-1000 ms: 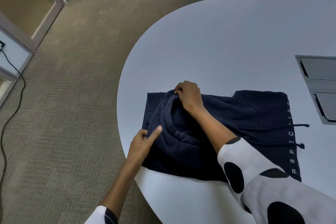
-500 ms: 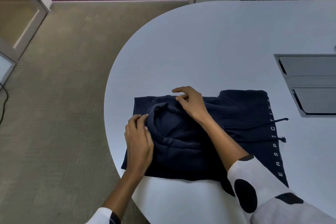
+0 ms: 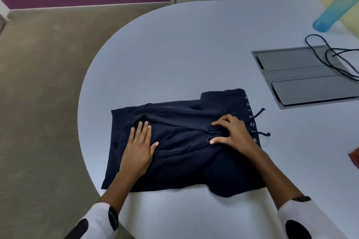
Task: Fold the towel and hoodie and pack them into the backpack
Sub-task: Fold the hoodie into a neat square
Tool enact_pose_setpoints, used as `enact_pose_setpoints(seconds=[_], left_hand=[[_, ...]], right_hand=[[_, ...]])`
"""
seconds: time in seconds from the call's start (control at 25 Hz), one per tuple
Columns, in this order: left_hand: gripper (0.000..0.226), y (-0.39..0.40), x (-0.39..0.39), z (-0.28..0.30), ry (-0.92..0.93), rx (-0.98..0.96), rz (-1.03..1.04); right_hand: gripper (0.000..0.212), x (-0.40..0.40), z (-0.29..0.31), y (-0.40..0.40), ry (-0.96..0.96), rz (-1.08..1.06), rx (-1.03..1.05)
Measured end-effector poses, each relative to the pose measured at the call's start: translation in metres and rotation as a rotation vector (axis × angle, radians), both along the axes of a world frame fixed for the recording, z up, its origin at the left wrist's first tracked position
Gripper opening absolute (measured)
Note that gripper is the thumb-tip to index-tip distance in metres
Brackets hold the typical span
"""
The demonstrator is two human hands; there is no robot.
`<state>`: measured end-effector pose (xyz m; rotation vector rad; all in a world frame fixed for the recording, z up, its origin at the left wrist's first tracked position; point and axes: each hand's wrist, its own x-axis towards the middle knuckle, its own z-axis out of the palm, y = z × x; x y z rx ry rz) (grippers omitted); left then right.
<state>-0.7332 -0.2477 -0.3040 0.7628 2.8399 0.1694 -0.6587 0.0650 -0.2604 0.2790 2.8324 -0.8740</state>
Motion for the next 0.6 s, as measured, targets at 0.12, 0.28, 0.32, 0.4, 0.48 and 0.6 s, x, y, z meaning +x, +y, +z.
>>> enact_pose_setpoints(seconds=[0.12,0.28,0.32,0.4,0.48,0.6], left_hand=[[0.077,0.000,0.000,0.000,0.008,-0.007,0.003],[0.074,0.002,0.001,0.002,0.066,0.041,0.054],[0.065,0.009,0.002,0.008,0.088,0.071,0.082],[0.055,0.028,0.007,0.027,0.116,0.191,0.120],[0.059,0.049,0.014,0.050,0.073,0.359,0.093],[0.065,0.075,0.020,0.074,-0.252,0.671,0.124]], right_hand=[[0.062,0.010,0.007,0.011,-0.078,0.173,0.317],[0.044,0.015,0.029,0.027,-0.168,-0.041,0.321],[0.043,0.014,0.036,0.030,-0.170,-0.112,0.161],[0.038,0.009,0.055,0.022,-0.129,-0.208,-0.274],[0.030,-0.001,0.075,0.001,-0.092,-0.187,-0.554],[0.015,-0.024,0.085,-0.041,-0.085,-0.072,-0.617]])
